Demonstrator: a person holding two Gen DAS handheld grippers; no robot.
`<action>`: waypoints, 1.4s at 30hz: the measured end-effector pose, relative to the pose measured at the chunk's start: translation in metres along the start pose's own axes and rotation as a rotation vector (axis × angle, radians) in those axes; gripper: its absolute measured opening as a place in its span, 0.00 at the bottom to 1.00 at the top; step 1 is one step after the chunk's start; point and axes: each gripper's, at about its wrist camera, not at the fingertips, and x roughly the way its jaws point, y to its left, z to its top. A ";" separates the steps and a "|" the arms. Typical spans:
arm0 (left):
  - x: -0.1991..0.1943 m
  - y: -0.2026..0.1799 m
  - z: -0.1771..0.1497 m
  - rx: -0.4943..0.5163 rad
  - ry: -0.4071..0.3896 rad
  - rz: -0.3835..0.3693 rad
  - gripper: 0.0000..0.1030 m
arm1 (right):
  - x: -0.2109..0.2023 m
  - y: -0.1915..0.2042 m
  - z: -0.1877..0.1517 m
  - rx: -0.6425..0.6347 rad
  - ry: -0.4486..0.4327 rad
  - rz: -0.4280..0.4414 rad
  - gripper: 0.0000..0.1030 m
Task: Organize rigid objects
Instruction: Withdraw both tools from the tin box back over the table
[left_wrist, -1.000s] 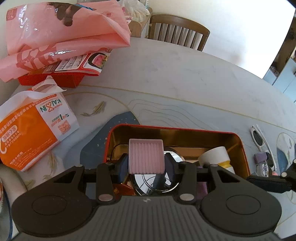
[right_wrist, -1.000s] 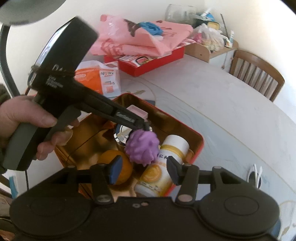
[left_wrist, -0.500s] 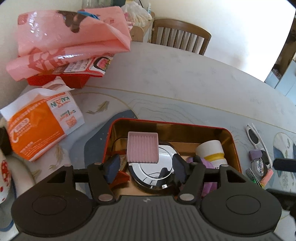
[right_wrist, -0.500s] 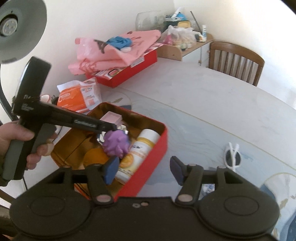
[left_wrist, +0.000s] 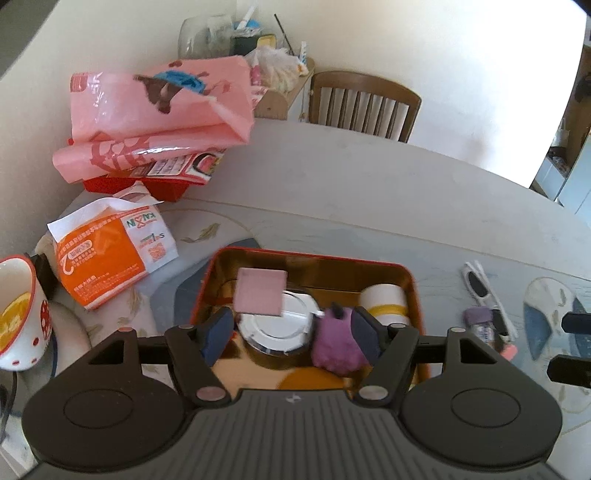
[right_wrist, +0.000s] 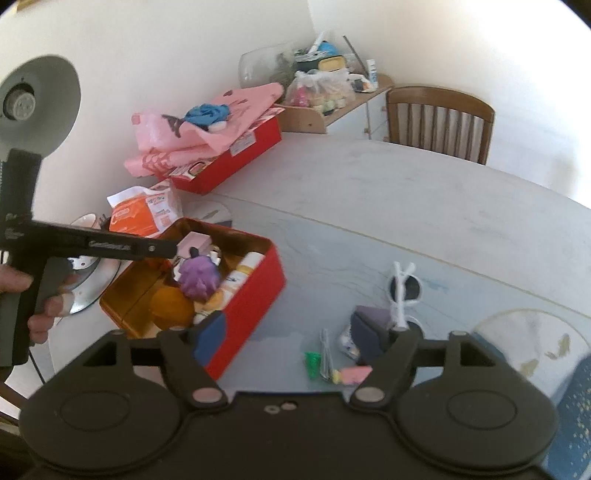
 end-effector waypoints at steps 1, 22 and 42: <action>-0.003 -0.005 -0.001 0.001 -0.007 0.002 0.69 | -0.003 -0.005 -0.002 0.007 -0.003 0.001 0.77; -0.013 -0.142 -0.036 0.111 -0.009 -0.100 0.82 | -0.046 -0.098 -0.031 0.080 -0.012 -0.076 1.00; 0.036 -0.213 -0.067 0.262 0.031 -0.166 0.82 | 0.015 -0.132 0.000 0.052 0.073 -0.068 0.99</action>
